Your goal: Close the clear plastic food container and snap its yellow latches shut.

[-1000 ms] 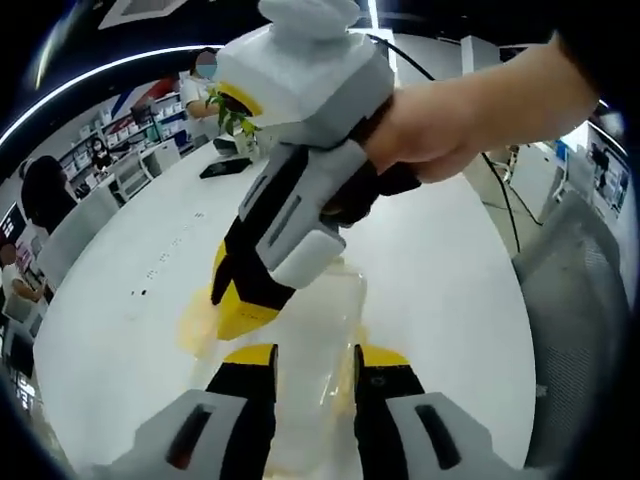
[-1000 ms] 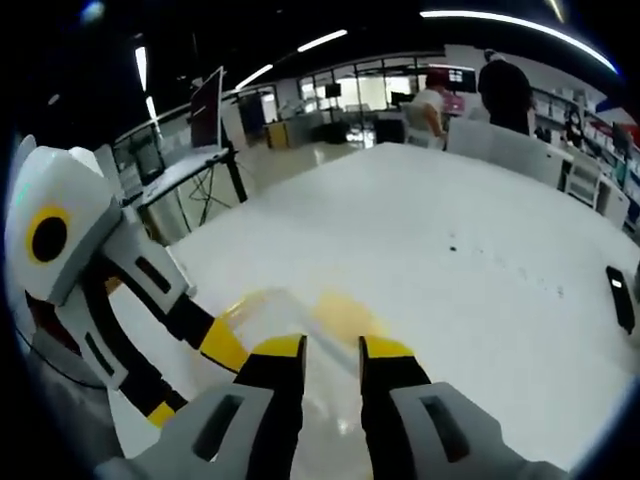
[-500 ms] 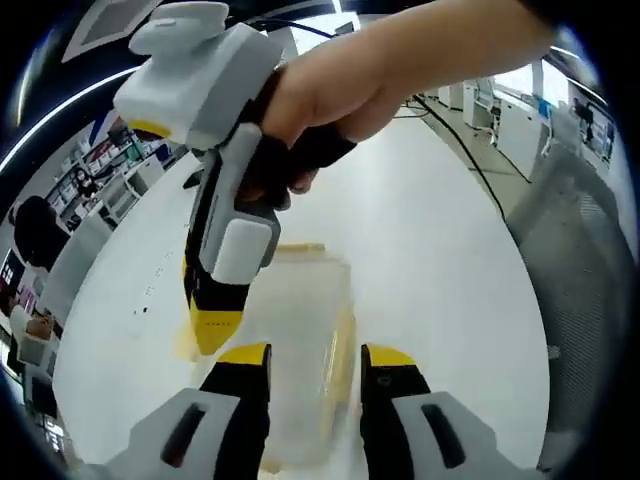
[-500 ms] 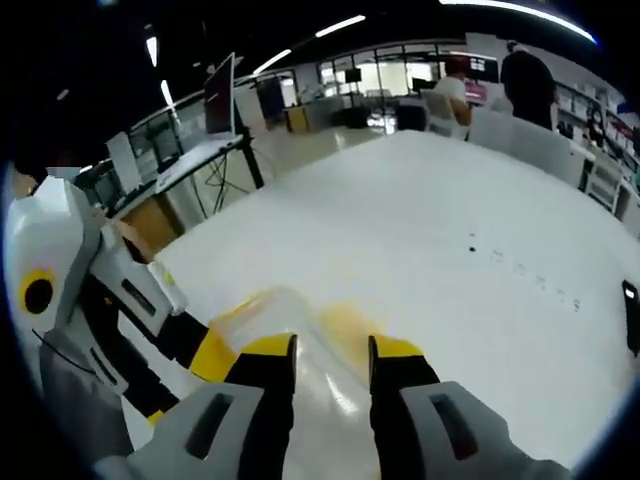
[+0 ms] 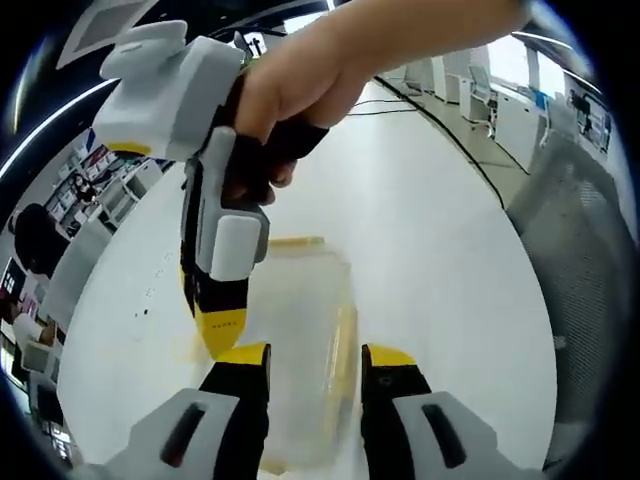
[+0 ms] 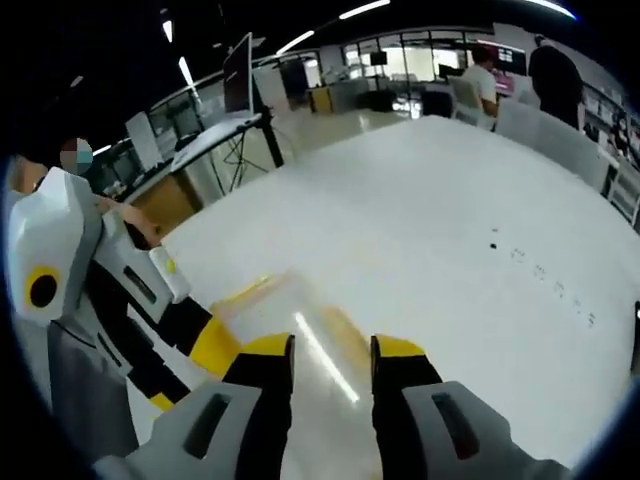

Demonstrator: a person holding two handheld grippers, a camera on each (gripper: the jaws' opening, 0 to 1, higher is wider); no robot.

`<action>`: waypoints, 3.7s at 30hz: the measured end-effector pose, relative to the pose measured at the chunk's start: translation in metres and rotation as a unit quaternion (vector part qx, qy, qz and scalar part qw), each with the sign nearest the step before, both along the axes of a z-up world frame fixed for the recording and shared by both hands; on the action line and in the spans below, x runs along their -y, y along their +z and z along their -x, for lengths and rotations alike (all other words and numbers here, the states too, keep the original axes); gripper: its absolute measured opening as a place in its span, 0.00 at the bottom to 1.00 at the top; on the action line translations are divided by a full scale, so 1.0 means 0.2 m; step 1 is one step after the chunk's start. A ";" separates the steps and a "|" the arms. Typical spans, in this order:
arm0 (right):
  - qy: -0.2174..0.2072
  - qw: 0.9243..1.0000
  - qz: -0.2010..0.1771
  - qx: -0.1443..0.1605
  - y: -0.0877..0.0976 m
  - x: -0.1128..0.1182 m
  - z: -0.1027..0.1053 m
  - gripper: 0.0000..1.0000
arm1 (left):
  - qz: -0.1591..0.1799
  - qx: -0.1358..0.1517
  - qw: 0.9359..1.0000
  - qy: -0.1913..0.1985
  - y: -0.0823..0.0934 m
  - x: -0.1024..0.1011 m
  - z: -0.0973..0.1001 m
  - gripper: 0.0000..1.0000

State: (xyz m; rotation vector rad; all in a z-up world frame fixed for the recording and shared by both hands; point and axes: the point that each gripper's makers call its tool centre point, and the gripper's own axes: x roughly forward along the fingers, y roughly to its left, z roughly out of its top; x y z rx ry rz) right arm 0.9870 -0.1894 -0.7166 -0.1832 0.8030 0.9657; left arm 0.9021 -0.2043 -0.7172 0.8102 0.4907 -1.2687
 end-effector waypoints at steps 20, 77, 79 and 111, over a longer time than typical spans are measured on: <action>0.154 0.985 0.064 -0.041 -0.02 -0.01 0.07 0.32 | -0.022 0.026 0.999 -0.031 -0.01 0.02 -0.01 0.28; 0.246 0.943 0.095 -0.204 -0.08 -0.01 0.10 0.29 | -0.116 0.020 0.993 -0.025 -0.02 0.04 -0.02 0.24; 0.245 0.943 0.094 -0.207 -0.09 -0.02 0.07 0.29 | -0.139 0.062 0.988 -0.032 -0.02 0.05 -0.04 0.24; 0.159 0.981 0.070 -0.083 0.09 -0.07 0.08 0.31 | -0.021 -0.004 1.000 0.023 0.14 0.04 0.03 0.29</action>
